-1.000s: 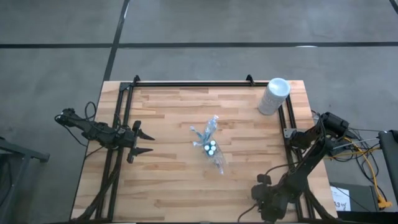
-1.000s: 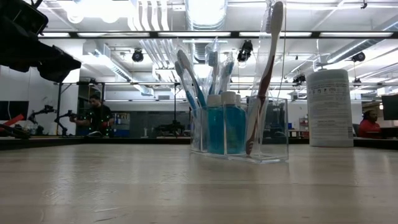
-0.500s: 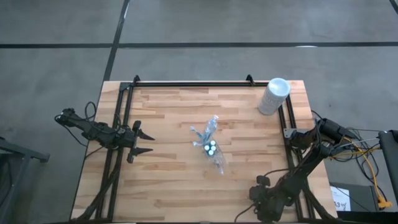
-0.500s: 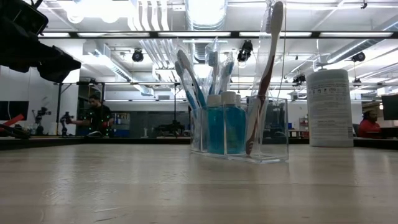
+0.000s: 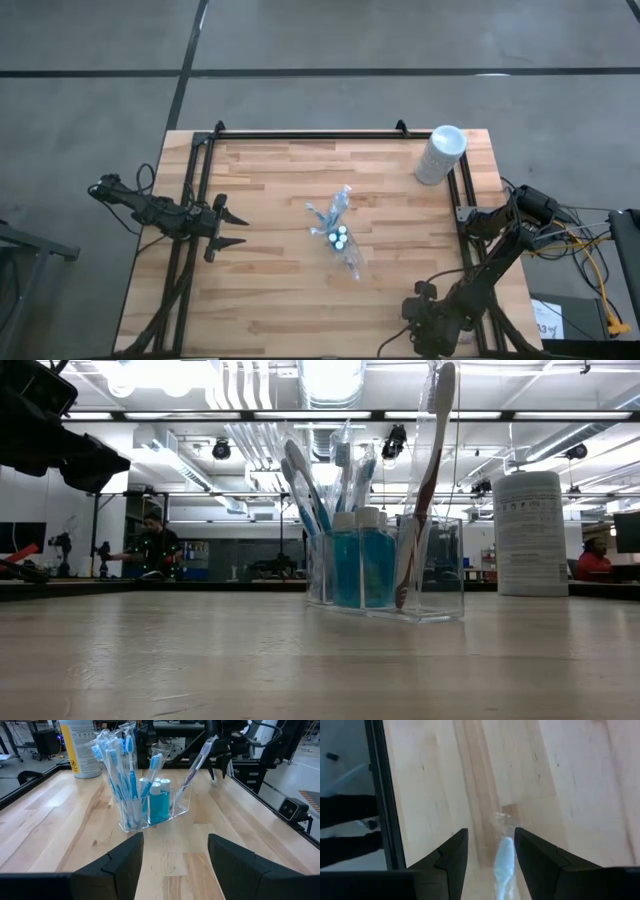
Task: Pick & Place toothbrushing station
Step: Put the purple toothbrush into the right section of the transparent organizer
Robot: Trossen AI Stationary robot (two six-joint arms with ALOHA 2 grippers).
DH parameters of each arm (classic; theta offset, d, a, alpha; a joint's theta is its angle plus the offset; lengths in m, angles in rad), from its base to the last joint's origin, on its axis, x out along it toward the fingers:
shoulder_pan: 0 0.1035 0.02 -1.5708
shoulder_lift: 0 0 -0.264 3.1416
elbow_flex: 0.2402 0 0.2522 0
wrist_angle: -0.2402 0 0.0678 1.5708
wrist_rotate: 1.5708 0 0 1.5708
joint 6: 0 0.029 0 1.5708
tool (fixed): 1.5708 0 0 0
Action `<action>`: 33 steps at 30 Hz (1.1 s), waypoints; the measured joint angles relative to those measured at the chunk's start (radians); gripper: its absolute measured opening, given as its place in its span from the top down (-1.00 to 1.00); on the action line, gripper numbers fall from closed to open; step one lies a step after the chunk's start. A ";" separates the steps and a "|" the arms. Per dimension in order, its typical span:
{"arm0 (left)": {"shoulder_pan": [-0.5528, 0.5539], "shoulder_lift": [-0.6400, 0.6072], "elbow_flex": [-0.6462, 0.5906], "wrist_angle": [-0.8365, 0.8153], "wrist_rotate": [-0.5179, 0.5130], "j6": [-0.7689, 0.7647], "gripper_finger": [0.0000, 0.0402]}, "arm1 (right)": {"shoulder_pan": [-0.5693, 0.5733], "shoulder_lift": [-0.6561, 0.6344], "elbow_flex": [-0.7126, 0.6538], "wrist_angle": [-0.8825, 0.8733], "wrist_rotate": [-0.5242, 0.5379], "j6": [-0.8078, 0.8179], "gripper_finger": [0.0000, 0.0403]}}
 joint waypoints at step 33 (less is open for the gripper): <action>0.000 0.000 0.000 -0.007 0.000 0.000 -0.13 | -0.001 0.021 -0.021 -0.008 -0.046 0.083 0.24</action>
